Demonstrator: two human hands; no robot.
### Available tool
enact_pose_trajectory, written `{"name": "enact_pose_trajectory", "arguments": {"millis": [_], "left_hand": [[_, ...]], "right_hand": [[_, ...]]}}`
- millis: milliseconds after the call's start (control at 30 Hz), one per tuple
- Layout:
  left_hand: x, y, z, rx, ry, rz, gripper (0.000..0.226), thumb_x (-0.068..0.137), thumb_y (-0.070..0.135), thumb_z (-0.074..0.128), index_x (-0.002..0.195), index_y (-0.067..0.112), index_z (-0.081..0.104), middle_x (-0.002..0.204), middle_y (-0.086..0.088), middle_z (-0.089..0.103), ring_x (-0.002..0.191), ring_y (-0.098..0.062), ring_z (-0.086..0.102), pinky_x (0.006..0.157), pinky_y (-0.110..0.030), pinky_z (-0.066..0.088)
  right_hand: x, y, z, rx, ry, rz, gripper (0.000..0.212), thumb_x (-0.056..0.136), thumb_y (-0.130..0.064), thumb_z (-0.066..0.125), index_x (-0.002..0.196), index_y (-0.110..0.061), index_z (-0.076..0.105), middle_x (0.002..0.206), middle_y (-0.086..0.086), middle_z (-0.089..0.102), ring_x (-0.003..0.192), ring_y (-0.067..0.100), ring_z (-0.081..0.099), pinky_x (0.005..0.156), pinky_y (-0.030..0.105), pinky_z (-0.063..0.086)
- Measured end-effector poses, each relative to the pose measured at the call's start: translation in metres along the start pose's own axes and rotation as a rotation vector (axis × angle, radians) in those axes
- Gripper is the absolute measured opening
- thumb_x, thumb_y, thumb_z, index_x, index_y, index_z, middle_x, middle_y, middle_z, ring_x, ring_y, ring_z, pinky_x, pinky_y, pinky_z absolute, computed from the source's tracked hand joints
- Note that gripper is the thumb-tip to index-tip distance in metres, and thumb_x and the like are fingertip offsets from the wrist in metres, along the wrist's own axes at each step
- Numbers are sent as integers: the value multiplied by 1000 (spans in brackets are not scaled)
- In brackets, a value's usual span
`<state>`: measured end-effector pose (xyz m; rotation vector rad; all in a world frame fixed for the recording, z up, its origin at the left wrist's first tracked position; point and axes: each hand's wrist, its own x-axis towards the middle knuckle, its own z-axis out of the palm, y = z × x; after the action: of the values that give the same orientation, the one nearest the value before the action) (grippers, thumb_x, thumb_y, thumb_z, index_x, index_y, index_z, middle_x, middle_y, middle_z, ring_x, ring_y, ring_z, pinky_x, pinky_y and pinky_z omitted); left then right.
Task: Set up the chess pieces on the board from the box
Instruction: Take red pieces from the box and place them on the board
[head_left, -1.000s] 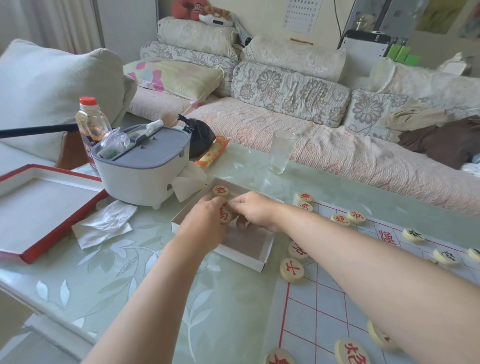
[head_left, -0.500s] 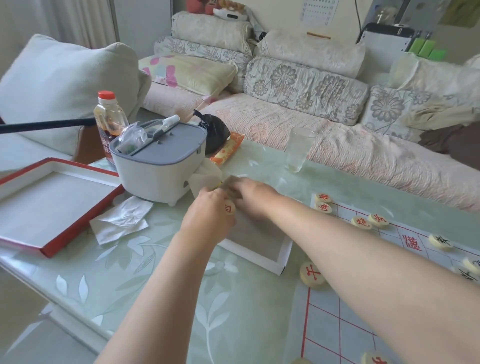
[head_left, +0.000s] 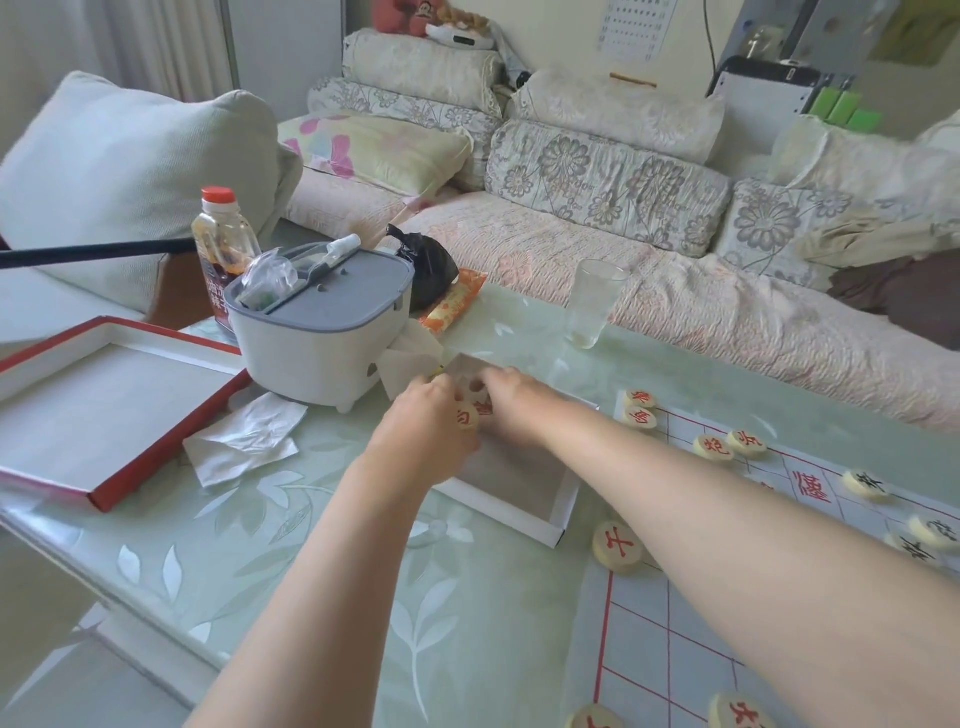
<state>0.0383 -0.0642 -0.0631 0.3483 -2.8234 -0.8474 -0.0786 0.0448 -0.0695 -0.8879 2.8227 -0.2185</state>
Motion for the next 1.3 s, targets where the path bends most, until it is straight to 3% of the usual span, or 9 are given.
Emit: {"name": "enact_pose_trajectory", "arguments": {"millis": [100, 267, 433, 600, 700, 900, 1067, 1167, 1300], "left_hand": [[-5, 4, -1, 27, -12, 18, 53, 78, 36, 72, 124, 18, 52, 113, -3, 48, 107, -25, 50, 87, -31, 42], [-19, 17, -7, 17, -27, 70, 50, 76, 36, 73, 121, 24, 53, 109, 3, 48, 104, -20, 48, 83, -28, 41], [-43, 40, -13, 19, -50, 192, 45, 75, 36, 75, 115, 24, 56, 106, 7, 49, 97, -13, 45, 81, -24, 37], [-69, 53, -10, 38, -111, 271, 46, 72, 39, 78, 112, 25, 59, 107, 8, 53, 95, -13, 49, 76, -22, 35], [-84, 59, -9, 38, -123, 301, 47, 70, 41, 79, 111, 27, 59, 105, 9, 54, 96, -13, 51, 76, -23, 37], [-110, 67, -5, 63, -198, 354, 49, 71, 35, 80, 114, 26, 59, 107, 9, 56, 90, -13, 51, 74, -23, 38], [-120, 68, 0, 70, -255, 372, 50, 69, 32, 82, 113, 26, 58, 107, 10, 56, 92, -13, 53, 74, -21, 40], [-122, 69, 4, 60, -272, 409, 49, 66, 31, 84, 108, 27, 60, 102, 12, 56, 90, -10, 52, 66, -10, 36], [-122, 71, 4, -24, -264, 423, 50, 63, 30, 87, 106, 31, 62, 101, 14, 54, 87, -8, 57, 67, -8, 40]], "right_hand": [[-21, 6, -7, 43, 7, -9, 64, 82, -40, 71, 139, -21, 51, 136, 7, 50, 121, 24, 55, 98, 33, 47], [-80, 15, -32, 259, 159, -49, 33, 78, -42, 75, 107, -29, 68, 111, -2, 52, 94, 12, 59, 79, 23, 43], [-149, 31, -40, 368, 191, -48, 38, 77, -38, 80, 112, -31, 67, 109, -8, 54, 88, 4, 60, 76, 17, 42], [-204, 44, -29, 326, 120, -61, 48, 81, -29, 78, 126, -28, 64, 116, -7, 51, 102, 7, 55, 83, 12, 37], [-227, 47, -16, 222, 61, -54, 50, 82, -34, 73, 130, -29, 58, 118, -9, 49, 102, 6, 51, 82, 14, 35], [-244, 44, 3, 212, 72, -2, 28, 78, -39, 73, 101, -35, 56, 103, -16, 54, 94, 6, 54, 76, 22, 40], [-249, 46, 15, 198, 100, -58, 10, 83, -31, 71, 91, -28, 67, 92, -18, 52, 85, 2, 48, 73, 16, 35], [-254, 45, 11, 348, 136, 0, 16, 87, -40, 70, 94, -26, 71, 104, -11, 52, 81, -4, 49, 68, 12, 34], [-263, 35, 4, 811, 118, 166, 23, 97, -36, 60, 99, -16, 73, 78, -11, 68, 64, 5, 60, 53, 15, 37]]}}
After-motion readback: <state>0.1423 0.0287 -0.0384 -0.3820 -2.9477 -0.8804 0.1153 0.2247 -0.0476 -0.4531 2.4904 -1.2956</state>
